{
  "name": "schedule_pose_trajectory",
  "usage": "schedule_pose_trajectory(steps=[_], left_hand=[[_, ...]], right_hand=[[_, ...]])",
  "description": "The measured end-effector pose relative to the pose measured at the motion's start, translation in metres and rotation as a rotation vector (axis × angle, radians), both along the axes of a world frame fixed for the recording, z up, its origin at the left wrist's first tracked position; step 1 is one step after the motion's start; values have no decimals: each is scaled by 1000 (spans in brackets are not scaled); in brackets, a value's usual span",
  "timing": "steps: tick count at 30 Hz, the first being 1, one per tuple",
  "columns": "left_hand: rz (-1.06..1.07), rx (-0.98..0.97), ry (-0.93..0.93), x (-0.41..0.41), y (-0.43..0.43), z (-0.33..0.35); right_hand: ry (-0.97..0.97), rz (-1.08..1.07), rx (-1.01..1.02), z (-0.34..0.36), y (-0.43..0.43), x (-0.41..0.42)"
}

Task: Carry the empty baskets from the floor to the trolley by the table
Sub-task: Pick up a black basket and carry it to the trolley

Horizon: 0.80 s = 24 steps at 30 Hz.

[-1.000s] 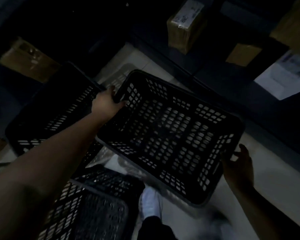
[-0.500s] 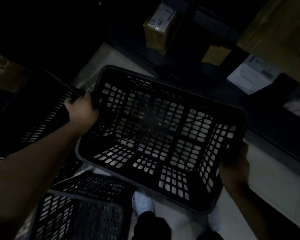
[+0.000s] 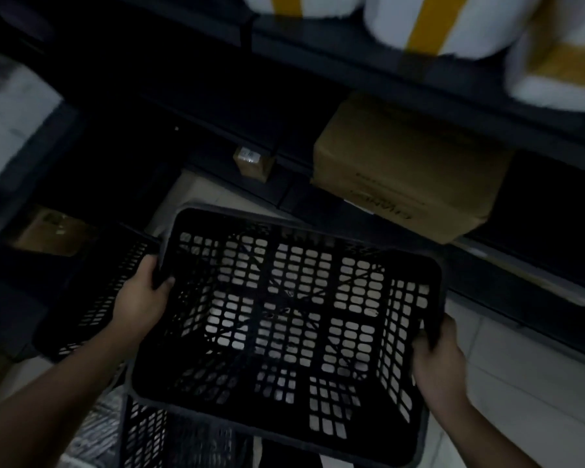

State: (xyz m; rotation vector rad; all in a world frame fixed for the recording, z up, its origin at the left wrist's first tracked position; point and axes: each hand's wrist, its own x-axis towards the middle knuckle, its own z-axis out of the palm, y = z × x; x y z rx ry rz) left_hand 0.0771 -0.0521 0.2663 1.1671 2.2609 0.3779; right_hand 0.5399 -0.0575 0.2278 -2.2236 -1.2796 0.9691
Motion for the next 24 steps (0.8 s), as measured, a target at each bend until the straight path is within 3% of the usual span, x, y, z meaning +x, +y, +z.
schedule_pose_trajectory(steps=[8, 17, 24], left_hand=[[-30, 112, -347, 80, -10, 118], [-360, 134, -418, 215, -11, 226], [-632, 150, -437, 366, -43, 282]], right_hand=[[-49, -106, 41, 133, -68, 81], [-114, -379, 160, 243, -187, 188], [-137, -695, 250, 303, -337, 280]])
